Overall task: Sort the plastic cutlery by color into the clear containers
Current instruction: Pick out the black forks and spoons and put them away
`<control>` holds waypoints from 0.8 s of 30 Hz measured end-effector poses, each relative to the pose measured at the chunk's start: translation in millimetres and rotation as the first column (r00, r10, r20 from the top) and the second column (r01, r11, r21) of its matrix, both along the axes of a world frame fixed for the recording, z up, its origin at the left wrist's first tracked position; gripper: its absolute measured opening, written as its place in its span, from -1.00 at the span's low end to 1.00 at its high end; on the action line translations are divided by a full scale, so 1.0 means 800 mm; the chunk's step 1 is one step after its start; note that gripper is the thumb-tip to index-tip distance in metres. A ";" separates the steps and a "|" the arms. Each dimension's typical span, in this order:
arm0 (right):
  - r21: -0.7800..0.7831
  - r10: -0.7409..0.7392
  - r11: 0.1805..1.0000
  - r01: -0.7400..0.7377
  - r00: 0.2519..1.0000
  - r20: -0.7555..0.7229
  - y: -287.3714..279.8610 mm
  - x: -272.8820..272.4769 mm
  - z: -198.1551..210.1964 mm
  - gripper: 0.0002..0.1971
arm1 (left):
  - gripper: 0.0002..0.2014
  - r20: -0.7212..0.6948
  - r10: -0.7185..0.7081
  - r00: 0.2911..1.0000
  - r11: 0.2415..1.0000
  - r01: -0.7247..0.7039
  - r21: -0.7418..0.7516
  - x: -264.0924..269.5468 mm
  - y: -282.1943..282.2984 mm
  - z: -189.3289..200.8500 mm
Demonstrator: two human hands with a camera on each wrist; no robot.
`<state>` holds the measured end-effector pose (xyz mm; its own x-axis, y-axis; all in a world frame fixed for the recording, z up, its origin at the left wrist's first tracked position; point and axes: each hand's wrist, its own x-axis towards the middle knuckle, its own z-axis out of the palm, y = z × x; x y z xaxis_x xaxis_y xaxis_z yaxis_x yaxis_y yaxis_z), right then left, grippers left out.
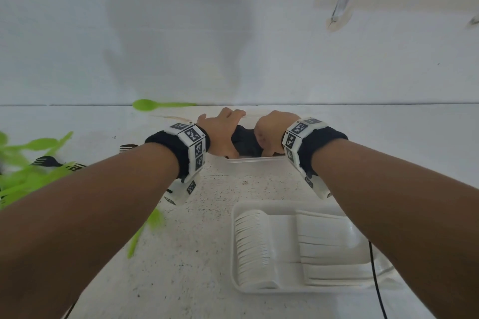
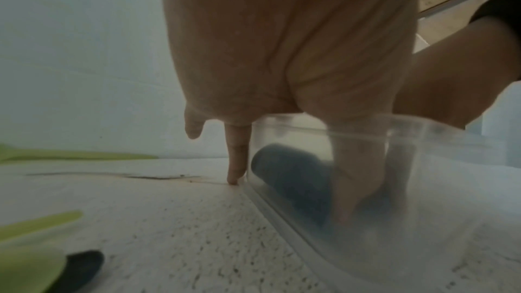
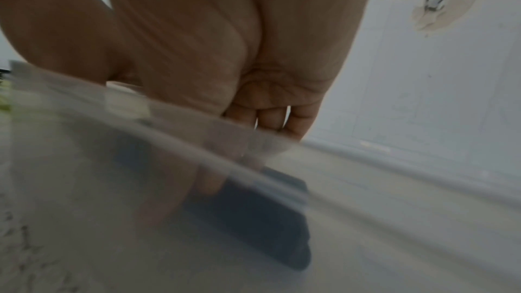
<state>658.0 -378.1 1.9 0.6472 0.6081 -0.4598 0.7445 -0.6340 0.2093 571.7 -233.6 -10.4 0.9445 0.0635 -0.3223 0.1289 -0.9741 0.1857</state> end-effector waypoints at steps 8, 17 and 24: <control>0.207 -0.009 0.978 0.028 0.996 -0.091 -0.024 -0.015 0.027 -0.60 | 0.19 -0.053 0.030 0.998 0.984 -0.038 -0.172 -0.010 0.005 0.020; 0.561 -0.098 0.774 0.294 0.930 -0.353 0.004 -0.063 0.080 -0.14 | -0.17 0.099 0.290 0.952 0.945 -0.269 -0.188 -0.096 0.071 0.070; 0.559 0.051 0.815 0.153 0.942 -0.332 0.074 -0.154 0.073 -0.25 | -0.42 0.045 0.434 0.900 0.900 -0.430 -0.073 -0.212 0.107 0.087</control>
